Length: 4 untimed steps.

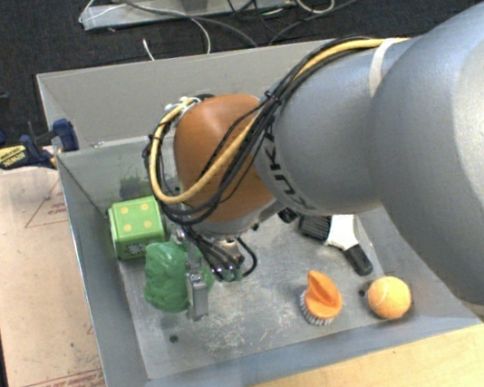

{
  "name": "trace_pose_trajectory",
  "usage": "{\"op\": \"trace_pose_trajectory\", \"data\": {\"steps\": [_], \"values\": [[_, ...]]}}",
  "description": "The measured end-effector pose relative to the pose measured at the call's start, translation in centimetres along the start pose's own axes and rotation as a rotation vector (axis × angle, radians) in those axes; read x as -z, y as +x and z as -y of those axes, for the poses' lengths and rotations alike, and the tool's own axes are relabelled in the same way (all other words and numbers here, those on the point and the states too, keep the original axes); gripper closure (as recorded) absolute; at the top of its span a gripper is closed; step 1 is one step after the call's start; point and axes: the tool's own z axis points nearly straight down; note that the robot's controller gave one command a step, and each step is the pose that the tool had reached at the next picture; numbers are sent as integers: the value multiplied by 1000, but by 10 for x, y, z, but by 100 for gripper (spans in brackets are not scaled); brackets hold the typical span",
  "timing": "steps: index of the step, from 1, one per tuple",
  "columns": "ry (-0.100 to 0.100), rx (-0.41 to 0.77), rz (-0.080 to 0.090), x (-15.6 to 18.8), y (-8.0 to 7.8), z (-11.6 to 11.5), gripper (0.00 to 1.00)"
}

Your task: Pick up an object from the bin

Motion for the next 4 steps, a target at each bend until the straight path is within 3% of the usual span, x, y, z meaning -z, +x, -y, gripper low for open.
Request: {"op": "trace_pose_trajectory", "data": {"steps": [1,2,3,4], "values": [[0,0,0,0,0,0,100],[0,0,0,0,0,0,100],[0,0,0,0,0,0,0],[0,0,0,0,0,0,100]]}}
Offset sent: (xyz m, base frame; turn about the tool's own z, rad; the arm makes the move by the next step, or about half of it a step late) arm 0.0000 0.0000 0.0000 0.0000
